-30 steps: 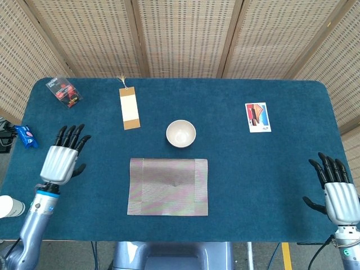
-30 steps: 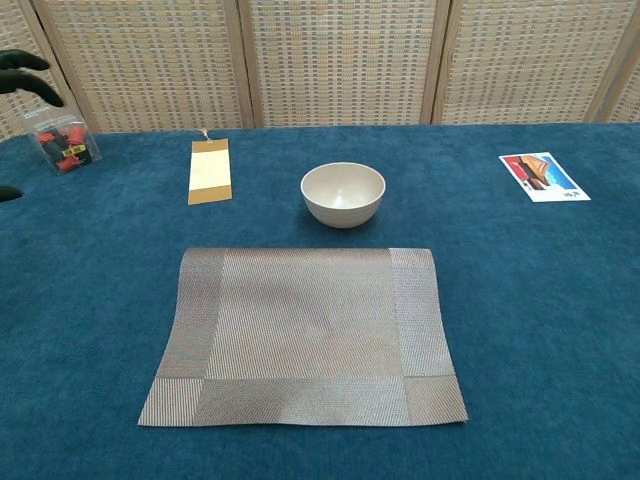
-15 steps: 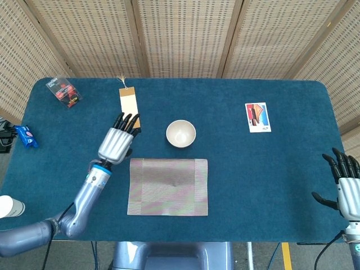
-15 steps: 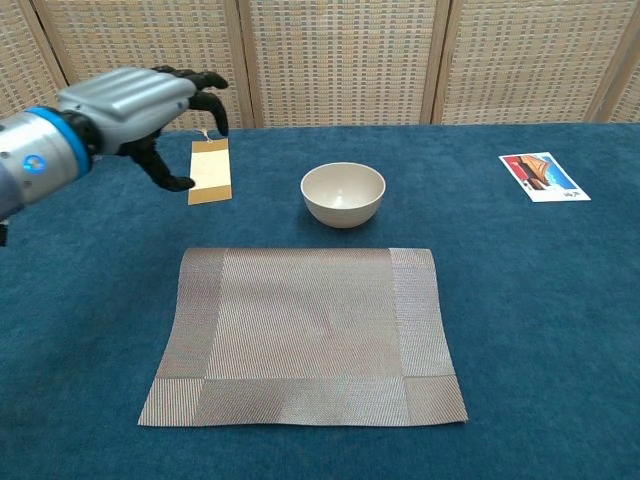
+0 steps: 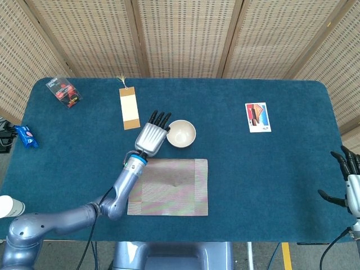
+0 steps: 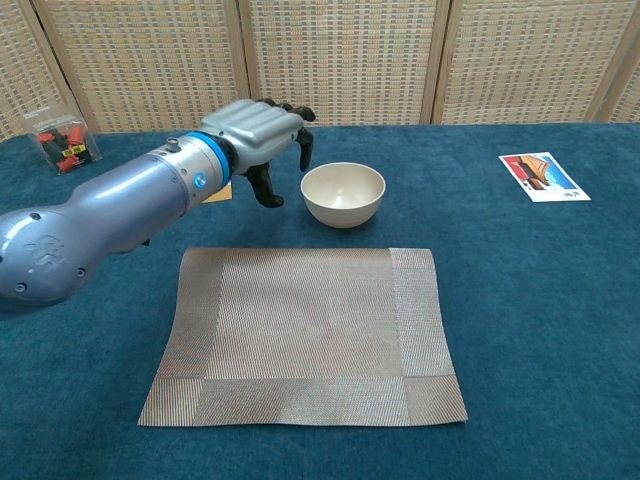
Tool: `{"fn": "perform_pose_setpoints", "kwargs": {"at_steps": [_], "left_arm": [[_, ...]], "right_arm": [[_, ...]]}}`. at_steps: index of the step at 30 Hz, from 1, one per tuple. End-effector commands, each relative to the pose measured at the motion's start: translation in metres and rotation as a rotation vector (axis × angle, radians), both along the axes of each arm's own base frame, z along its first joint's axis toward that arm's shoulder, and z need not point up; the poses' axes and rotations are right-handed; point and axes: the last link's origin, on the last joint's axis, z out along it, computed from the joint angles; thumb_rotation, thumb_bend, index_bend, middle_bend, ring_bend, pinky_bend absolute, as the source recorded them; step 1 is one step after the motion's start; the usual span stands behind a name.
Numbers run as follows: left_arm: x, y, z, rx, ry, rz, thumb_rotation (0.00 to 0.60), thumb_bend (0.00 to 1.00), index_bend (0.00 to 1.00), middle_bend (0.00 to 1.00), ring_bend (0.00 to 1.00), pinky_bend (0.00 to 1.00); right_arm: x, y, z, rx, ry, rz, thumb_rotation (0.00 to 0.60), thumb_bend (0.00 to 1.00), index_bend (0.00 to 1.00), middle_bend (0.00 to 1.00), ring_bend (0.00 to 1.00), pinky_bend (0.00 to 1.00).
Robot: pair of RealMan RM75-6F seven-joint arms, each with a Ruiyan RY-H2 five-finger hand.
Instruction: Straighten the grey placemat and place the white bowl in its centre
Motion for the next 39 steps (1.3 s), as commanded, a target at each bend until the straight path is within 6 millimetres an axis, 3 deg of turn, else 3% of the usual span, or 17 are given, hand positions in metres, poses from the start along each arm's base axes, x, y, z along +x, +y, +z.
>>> {"fn": "perform_pose_setpoints", "kwargs": {"at_steps": [1, 13, 25, 28, 39], "left_arm": [[0.007, 0.002, -0.020, -0.039, 0.015, 0.011, 0.600, 0.26, 0.38, 0.00, 0.00, 0.00], [0.024, 0.008, -0.052, -0.064, 0.045, -0.004, 0.600, 0.27, 0.44, 0.00, 0.00, 0.00], [0.027, 0.012, -0.067, -0.033, 0.056, -0.004, 0.600, 0.62, 0.77, 0.00, 0.00, 0.00], [0.023, 0.012, -0.064, -0.008, 0.046, -0.011, 0.600, 0.63, 0.78, 0.00, 0.00, 0.00], [-0.031, 0.023, -0.008, 0.128, 0.017, -0.010, 0.600, 0.63, 0.79, 0.00, 0.00, 0.00]], "right_arm": [[-0.001, 0.000, 0.003, -0.009, -0.007, -0.004, 0.600, 0.05, 0.15, 0.00, 0.00, 0.00], [-0.005, -0.002, 0.011, -0.029, -0.032, -0.016, 0.600, 0.05, 0.15, 0.00, 0.00, 0.00], [-0.003, -0.002, 0.015, -0.029, -0.062, 0.006, 0.600, 0.05, 0.16, 0.00, 0.00, 0.00], [-0.003, -0.001, 0.014, -0.029, -0.063, 0.012, 0.600, 0.04, 0.16, 0.00, 0.00, 0.00], [0.005, 0.005, 0.011, -0.023, -0.048, 0.043, 0.600, 0.05, 0.16, 0.00, 0.00, 0.00]]}}
